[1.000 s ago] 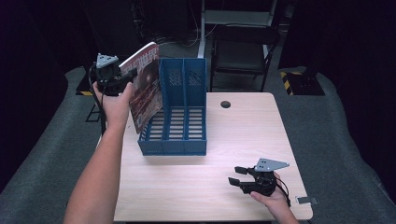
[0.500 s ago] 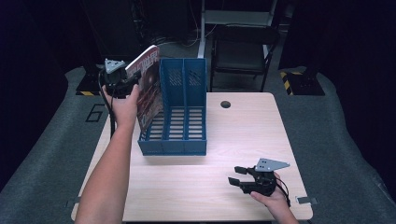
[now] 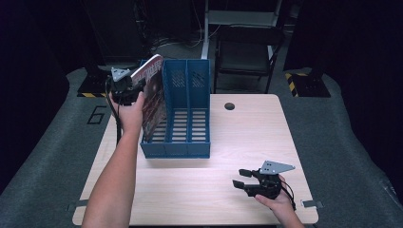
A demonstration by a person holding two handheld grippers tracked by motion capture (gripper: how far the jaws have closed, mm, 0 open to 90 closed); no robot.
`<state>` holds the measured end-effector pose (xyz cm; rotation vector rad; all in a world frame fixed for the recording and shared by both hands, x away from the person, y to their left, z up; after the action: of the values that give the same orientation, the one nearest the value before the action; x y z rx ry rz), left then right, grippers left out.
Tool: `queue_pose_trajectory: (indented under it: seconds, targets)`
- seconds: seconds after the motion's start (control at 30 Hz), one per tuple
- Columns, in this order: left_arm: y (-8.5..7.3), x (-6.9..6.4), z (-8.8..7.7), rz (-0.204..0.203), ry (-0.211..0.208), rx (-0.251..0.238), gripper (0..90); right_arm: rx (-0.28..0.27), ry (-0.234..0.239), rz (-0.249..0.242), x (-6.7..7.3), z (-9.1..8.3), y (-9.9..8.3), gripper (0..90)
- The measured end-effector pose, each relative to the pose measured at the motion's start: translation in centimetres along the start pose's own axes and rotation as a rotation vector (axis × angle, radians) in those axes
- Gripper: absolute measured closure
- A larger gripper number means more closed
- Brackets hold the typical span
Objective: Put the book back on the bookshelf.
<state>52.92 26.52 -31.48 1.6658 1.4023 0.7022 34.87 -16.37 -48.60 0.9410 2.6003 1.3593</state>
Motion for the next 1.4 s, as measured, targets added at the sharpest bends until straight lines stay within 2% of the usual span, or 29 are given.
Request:
queue_pose_trajectory:
  seconds: [0.07,0.27,0.47,0.6,0.73,0.8,1.0,1.1,1.27,1.3,1.4]
  targets:
    - [-0.3,0.1,0.3,0.003,0.002,0.007,84.0,0.005,0.0,0.009,0.0,0.0,0.0,43.7]
    - [-1.3,0.5,1.0,-0.026,-0.003,0.012,84.0,0.008,0.001,0.001,0.0,0.2,-0.1,43.8]
    - [-2.6,0.5,1.4,-0.012,-0.004,0.01,83.9,0.012,0.0,0.009,-0.1,0.2,-0.1,44.0]
    - [-2.8,0.5,1.3,-0.014,-0.025,0.01,83.9,0.012,0.001,0.005,0.0,0.3,-0.1,44.0]
    - [-3.3,0.4,1.0,0.0,-0.029,0.028,83.6,0.012,0.002,-0.003,-0.1,0.3,0.0,44.0]
    - [-3.5,0.7,0.7,-0.028,-0.054,0.04,83.4,0.011,0.002,-0.003,-0.1,0.3,0.0,44.0]
    - [-4.1,1.5,-0.1,-0.061,-0.05,0.08,83.1,0.012,-0.005,-0.007,0.2,0.4,0.1,44.0]
    - [-4.5,1.7,-0.4,-0.041,-0.044,0.095,83.0,0.014,0.003,-0.012,0.1,0.3,0.1,44.0]
    - [-4.8,1.9,-0.9,-0.039,-0.049,0.137,81.9,0.015,0.003,-0.011,0.1,0.4,0.1,44.0]
    - [-5.0,2.0,-1.1,-0.024,-0.047,0.157,81.6,0.017,0.0,-0.011,0.1,0.4,0.1,44.0]
    - [-5.1,2.2,-1.4,-0.013,-0.054,0.172,80.7,0.017,-0.003,-0.014,0.0,0.3,0.1,44.1]
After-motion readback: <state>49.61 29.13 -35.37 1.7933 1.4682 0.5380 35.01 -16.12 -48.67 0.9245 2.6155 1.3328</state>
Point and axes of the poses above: each handheld gripper's, and its own axes: z roughly forward along the jaws, y roughly out of its top, x roughly to its left, the point moved 2 cm from there along z, roughly forward along the jaws, and after that the axes turned 13 degrees about x, right-handed, at the moved point
